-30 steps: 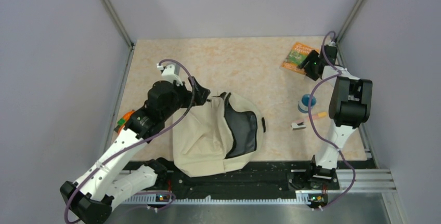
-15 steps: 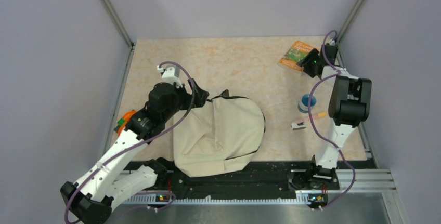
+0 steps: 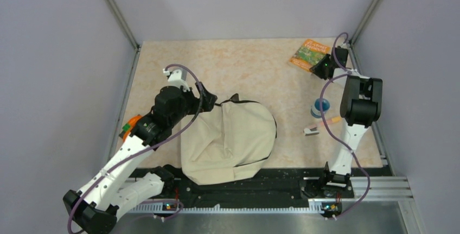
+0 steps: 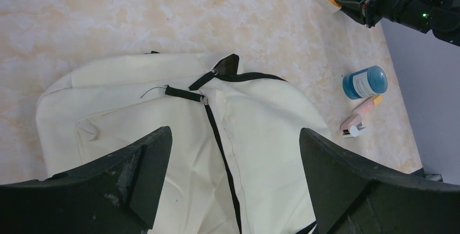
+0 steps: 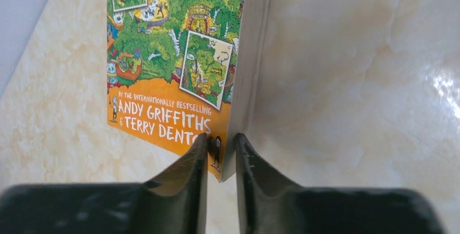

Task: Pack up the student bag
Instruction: Move the book to the center of the board.

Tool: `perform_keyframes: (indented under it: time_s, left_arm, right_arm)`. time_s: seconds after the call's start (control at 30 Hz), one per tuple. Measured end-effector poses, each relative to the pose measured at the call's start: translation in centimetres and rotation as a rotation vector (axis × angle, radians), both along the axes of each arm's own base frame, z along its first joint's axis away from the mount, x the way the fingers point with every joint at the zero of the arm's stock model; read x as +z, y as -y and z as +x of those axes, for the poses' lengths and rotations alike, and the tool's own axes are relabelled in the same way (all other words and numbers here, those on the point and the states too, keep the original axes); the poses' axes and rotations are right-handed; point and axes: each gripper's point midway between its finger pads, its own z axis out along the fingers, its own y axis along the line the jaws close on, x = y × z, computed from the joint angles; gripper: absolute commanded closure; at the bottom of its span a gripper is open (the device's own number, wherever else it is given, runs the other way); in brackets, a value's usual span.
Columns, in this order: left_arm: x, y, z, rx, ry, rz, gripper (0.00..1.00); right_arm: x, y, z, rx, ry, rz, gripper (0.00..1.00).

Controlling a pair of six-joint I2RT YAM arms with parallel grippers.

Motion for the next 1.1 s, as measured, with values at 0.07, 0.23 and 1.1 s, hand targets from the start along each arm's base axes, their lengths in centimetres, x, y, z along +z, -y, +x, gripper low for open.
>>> perform_keyframes:
  time_s: [0.07,0.23,1.1]
  left_arm:
    - [0.0,-0.1,0.0,0.004,-0.001,0.002,0.09]
    - [-0.2,-0.3,0.1,0.015,-0.003,0.008,0.09]
    - [-3.0,3.3,4.6,-0.024,-0.053,0.019,0.12]
  right_arm:
    - [0.3,0.1,0.5,-0.001,0.011,-0.012,0.98]
    - [0.3,0.1,0.7,0.003,0.014,-0.048,1.0]
    - [-0.1,-11.0,-10.7,0.376,-0.087,-0.154,1.0]
